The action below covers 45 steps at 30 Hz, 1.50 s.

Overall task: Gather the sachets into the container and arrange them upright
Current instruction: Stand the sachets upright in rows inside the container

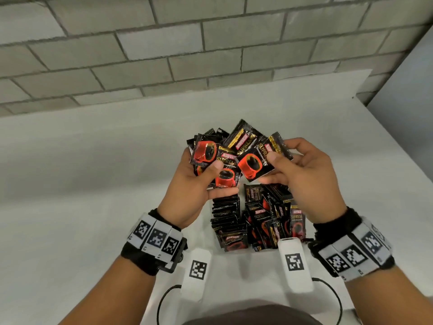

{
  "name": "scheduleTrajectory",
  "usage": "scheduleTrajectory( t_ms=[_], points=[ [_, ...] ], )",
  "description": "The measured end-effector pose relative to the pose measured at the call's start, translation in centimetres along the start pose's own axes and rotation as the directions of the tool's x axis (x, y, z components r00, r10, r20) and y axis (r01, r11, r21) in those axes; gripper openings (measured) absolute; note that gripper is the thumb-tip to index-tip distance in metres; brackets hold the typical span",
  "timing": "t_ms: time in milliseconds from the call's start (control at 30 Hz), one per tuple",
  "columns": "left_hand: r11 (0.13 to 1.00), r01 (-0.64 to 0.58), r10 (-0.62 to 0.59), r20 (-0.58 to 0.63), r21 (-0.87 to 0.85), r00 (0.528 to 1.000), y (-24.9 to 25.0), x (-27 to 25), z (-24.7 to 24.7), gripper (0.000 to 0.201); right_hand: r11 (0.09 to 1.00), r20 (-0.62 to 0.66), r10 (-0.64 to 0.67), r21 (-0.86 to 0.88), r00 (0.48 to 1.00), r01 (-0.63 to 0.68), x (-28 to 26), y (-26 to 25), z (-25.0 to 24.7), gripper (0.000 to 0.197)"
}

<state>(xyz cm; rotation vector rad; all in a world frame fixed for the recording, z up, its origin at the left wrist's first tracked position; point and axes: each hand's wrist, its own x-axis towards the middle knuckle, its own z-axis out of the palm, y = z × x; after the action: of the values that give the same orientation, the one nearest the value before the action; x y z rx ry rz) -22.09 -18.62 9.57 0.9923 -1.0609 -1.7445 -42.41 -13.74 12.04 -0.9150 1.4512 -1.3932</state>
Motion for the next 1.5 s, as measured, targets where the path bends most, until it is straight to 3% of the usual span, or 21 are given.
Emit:
scheduleTrajectory(
  t_ms=[200, 300, 367, 533, 667, 733, 900, 1167, 1333, 1500],
  points=[
    [0.994, -0.062, 0.064, -0.016, 0.088, 0.998, 0.0, -0.1, 0.0, 0.045, 0.987, 0.167, 0.103, -0.140, 0.981, -0.080, -0.4, 1.1, 0.5, 0.016],
    [0.993, -0.057, 0.063, -0.053, 0.105, 0.997, -0.2, -0.2, -0.3, 0.040, 0.975, 0.245, 0.081, -0.221, 0.966, -0.025, -0.4, 1.2, 0.1, 0.006],
    [0.995, -0.040, 0.045, -0.054, 0.089, 0.998, -0.2, -0.3, -0.3, 0.037, 0.955, 0.276, 0.072, -0.297, 0.958, 0.014, -0.3, 1.5, -0.3, 0.010],
    [0.994, -0.046, 0.053, -0.070, 0.100, 0.996, 0.1, -0.3, -0.4, 0.037, 0.925, 0.206, 0.048, -0.379, 0.977, 0.034, 0.4, 1.4, -1.3, 0.012],
    [0.985, 0.016, 0.004, -0.115, 0.174, 0.993, 1.1, -0.1, -1.2, 0.034, 0.926, 0.126, -0.080, -0.357, 0.989, 0.121, 0.9, 0.5, -2.8, 0.017],
    [0.963, 0.075, -0.057, -0.079, 0.260, 0.995, 1.6, -0.3, -1.5, 0.034, 0.928, 0.190, -0.124, -0.325, 0.974, 0.182, 0.7, -0.4, -3.2, 0.009],
    [0.921, 0.124, -0.175, 0.108, 0.370, 0.979, 1.9, -0.8, -1.0, 0.040, 0.912, 0.386, -0.031, -0.367, 0.922, 0.184, 0.1, -1.0, -2.1, 0.015],
    [0.948, 0.122, -0.162, 0.116, 0.295, 0.980, 1.5, -1.0, -0.4, 0.041, 0.919, 0.304, -0.056, -0.357, 0.951, 0.169, -0.4, 0.6, -0.1, 0.043],
    [0.947, 0.110, -0.152, 0.121, 0.303, 0.981, 1.3, -1.1, -0.3, 0.045, 0.879, 0.281, -0.100, -0.425, 0.955, 0.217, 0.0, 1.1, -0.1, 0.029],
    [0.951, 0.094, -0.134, 0.120, 0.294, 0.984, 1.2, -0.9, -0.5, 0.045, 0.887, 0.204, -0.100, -0.426, 0.974, 0.180, 0.5, 0.7, -1.0, 0.017]
  ],
)
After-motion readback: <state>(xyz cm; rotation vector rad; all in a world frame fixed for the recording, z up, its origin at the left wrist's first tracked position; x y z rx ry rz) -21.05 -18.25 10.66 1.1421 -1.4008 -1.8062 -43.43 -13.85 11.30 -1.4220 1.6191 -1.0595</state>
